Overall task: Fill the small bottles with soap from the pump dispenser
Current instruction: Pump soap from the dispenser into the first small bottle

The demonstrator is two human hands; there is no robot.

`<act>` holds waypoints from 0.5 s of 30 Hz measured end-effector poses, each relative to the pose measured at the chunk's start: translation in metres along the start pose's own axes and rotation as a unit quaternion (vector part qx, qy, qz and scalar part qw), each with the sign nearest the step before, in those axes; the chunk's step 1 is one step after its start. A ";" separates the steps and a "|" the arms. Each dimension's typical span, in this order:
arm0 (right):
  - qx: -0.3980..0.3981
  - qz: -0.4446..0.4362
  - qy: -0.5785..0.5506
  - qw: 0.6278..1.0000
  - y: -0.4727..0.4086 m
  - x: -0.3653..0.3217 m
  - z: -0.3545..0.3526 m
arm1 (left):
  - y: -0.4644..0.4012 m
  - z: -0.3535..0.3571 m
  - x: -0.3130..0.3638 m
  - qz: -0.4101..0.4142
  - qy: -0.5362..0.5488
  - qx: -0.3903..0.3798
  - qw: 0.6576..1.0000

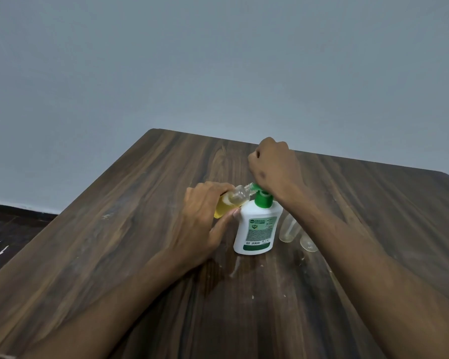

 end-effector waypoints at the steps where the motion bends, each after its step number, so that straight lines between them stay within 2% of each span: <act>1: 0.002 0.003 -0.002 1.000 -0.001 0.001 -0.001 | -0.001 0.001 0.000 0.002 0.002 -0.001 1.000; 8: -0.005 0.006 0.005 1.000 0.002 0.000 0.000 | 0.001 0.009 -0.006 0.008 0.043 0.003 0.999; 12: 0.024 0.004 -0.001 1.000 -0.003 0.000 -0.004 | -0.004 0.004 -0.004 0.009 0.059 0.027 0.998; 15: -0.011 0.020 -0.016 1.000 -0.004 0.008 0.009 | -0.003 0.002 -0.005 0.014 0.055 0.018 0.998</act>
Point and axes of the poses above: each hand's wrist, its own y-axis away from the middle knuckle, its own z-axis out of the palm, x = y × z, the point moved 8 cm from there along -y, towards the middle knuckle, and after that the axes turned 2 degrees about z, right-handed, at the moved point
